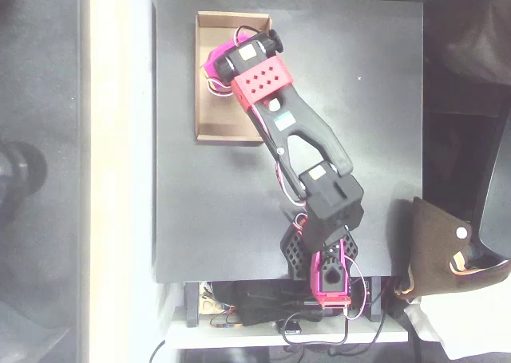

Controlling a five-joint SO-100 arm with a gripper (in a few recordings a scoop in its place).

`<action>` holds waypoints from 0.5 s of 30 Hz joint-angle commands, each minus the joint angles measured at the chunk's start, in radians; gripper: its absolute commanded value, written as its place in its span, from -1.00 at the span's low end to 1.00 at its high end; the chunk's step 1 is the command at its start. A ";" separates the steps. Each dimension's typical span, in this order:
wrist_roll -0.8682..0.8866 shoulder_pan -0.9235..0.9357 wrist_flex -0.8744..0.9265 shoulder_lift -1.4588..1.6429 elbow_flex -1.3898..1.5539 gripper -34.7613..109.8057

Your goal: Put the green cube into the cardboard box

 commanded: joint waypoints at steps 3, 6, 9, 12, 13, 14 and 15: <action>0.121 -0.003 -0.003 -0.002 -0.020 -0.47; 0.121 -0.003 -0.003 -0.008 -0.020 -0.47; 0.118 -0.003 -0.003 -0.008 -0.020 -0.47; 0.114 -0.003 -0.003 -0.008 -0.020 -0.47; 0.110 -0.003 -0.003 -0.008 -0.020 -0.47; 0.109 -0.003 -0.003 -0.008 -0.020 -0.47; 0.109 -0.005 -0.002 -0.008 -0.020 -0.47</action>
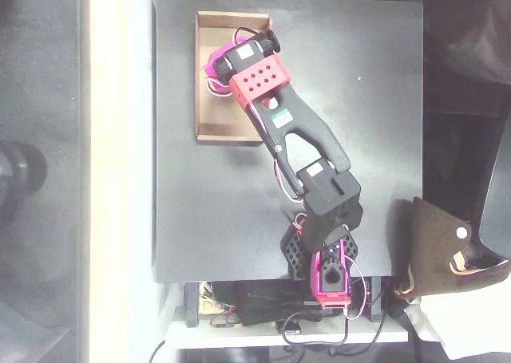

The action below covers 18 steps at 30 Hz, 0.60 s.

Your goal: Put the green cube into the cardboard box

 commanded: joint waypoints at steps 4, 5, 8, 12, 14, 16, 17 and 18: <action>0.107 -0.008 0.003 0.020 -0.020 -0.46; 0.107 -0.008 0.005 0.020 -0.020 -0.44; 0.107 -0.012 0.006 0.020 -0.018 -0.35; 0.107 -0.014 0.003 0.018 -0.014 -0.18; 0.107 -0.014 0.003 0.018 -0.012 -0.12; 0.107 -0.009 0.002 0.018 -0.009 -0.08; 0.107 -0.008 0.002 0.018 -0.009 -0.07; 0.107 -0.006 0.002 0.018 -0.009 -0.07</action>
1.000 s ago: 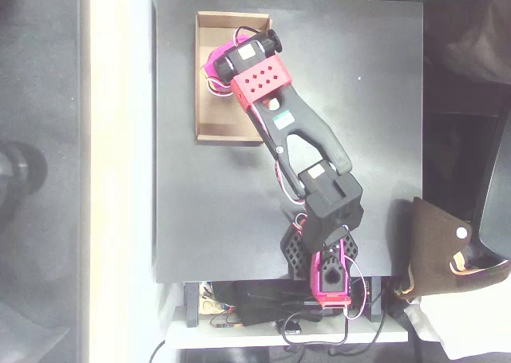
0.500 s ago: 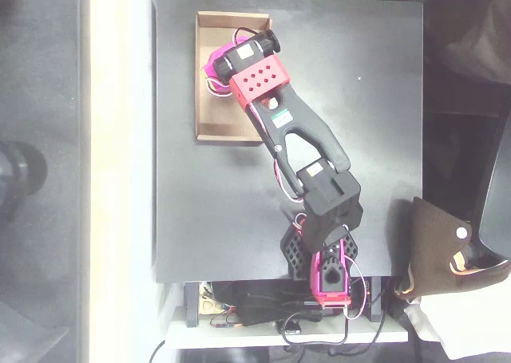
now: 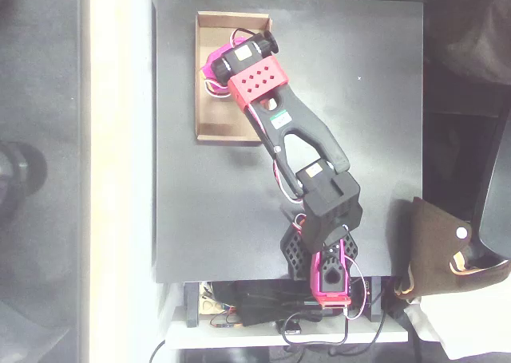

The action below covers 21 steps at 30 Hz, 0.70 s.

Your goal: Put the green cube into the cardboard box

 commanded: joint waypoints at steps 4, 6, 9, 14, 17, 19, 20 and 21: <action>0.109 -0.006 0.000 0.018 -0.008 -0.07; 0.109 -0.006 0.000 0.018 -0.008 -0.07; 0.109 -0.006 0.000 0.020 -0.011 -0.07; 0.109 -0.002 -0.002 0.061 -0.020 -0.07; 0.109 0.003 -0.002 0.137 -0.020 -0.07; 0.109 0.006 -0.002 0.195 -0.020 -0.07; 0.109 0.015 -0.002 0.227 -0.020 -0.07; 0.109 0.023 -0.002 0.261 -0.020 -0.07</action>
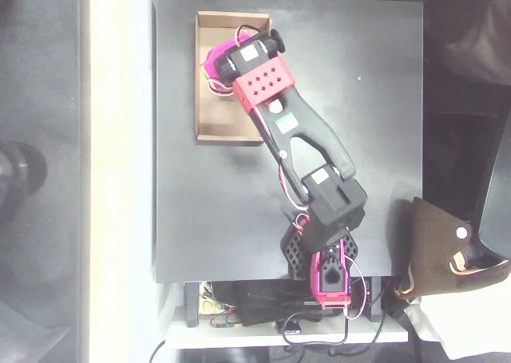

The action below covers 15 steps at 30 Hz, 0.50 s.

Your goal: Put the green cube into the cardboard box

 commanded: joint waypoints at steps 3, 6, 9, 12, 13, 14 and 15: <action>0.109 0.041 -0.002 0.238 -0.020 -0.07; 0.109 0.086 -0.002 0.327 -0.020 -0.07; 0.109 0.132 -0.002 0.417 -0.020 -0.07; 0.109 0.190 -0.002 0.506 -0.020 -0.07; 0.109 0.212 -0.002 0.534 -0.017 -0.08; 0.109 0.236 -0.002 0.563 -0.014 -0.08; 0.109 0.258 -0.002 0.589 -0.009 -0.08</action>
